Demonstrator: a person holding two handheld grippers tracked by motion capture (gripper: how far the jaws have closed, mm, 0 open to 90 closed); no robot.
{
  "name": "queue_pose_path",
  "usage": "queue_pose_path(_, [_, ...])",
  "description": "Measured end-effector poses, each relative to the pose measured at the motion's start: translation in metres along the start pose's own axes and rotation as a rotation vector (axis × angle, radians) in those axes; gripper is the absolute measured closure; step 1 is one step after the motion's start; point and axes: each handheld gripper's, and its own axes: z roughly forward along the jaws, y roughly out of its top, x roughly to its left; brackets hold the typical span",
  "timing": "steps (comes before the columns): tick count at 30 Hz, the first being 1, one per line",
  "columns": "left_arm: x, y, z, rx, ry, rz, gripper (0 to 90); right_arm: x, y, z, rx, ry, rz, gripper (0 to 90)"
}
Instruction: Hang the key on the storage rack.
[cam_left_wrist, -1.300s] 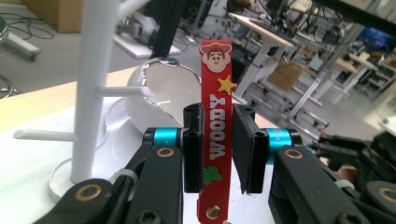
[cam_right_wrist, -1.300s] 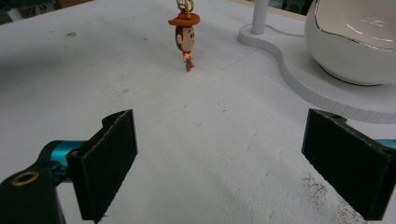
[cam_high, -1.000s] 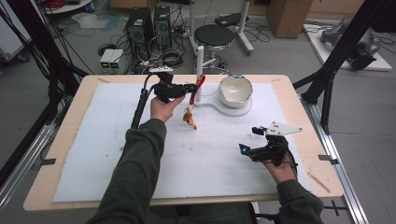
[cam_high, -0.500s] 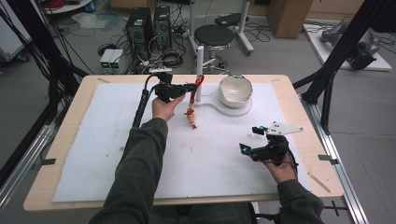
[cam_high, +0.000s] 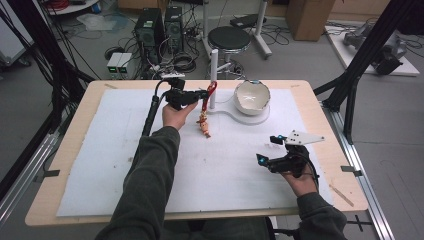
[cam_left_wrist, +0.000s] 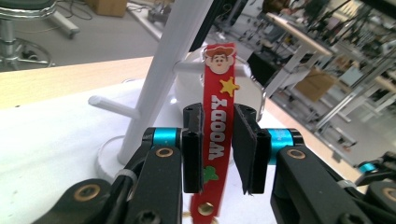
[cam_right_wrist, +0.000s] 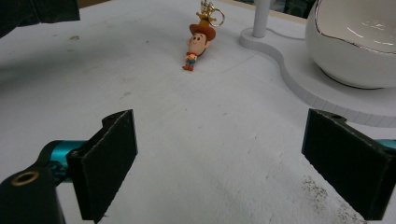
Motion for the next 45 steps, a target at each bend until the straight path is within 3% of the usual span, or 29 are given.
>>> queue_pose_path(2, [-0.001,0.0,0.0,0.015,0.019,0.026,68.3,-0.001,0.0,0.0,-0.002,-0.003,-0.004,9.6])
queue_pose_path(8, [-0.007,0.001,-0.001,0.031,0.042,0.085,66.4,-0.001,0.0,0.0,-0.001,-0.004,-0.005,9.6])
queue_pose_path(22, [-0.005,0.003,-0.005,0.044,0.076,0.101,66.4,-0.002,0.0,0.0,-0.002,-0.001,-0.003,9.6])
queue_pose_path(32, [-0.011,0.007,-0.012,0.057,0.072,0.147,64.4,-0.002,0.0,0.001,0.005,-0.001,0.0,9.6])
queue_pose_path(37, [-0.015,0.005,-0.015,0.09,0.087,0.187,61.1,-0.004,-0.002,0.0,0.005,-0.006,-0.001,9.6])
queue_pose_path(45, [-0.017,0.002,-0.025,0.104,0.088,0.21,56.3,-0.007,-0.002,-0.002,-0.006,-0.02,0.011,9.6])
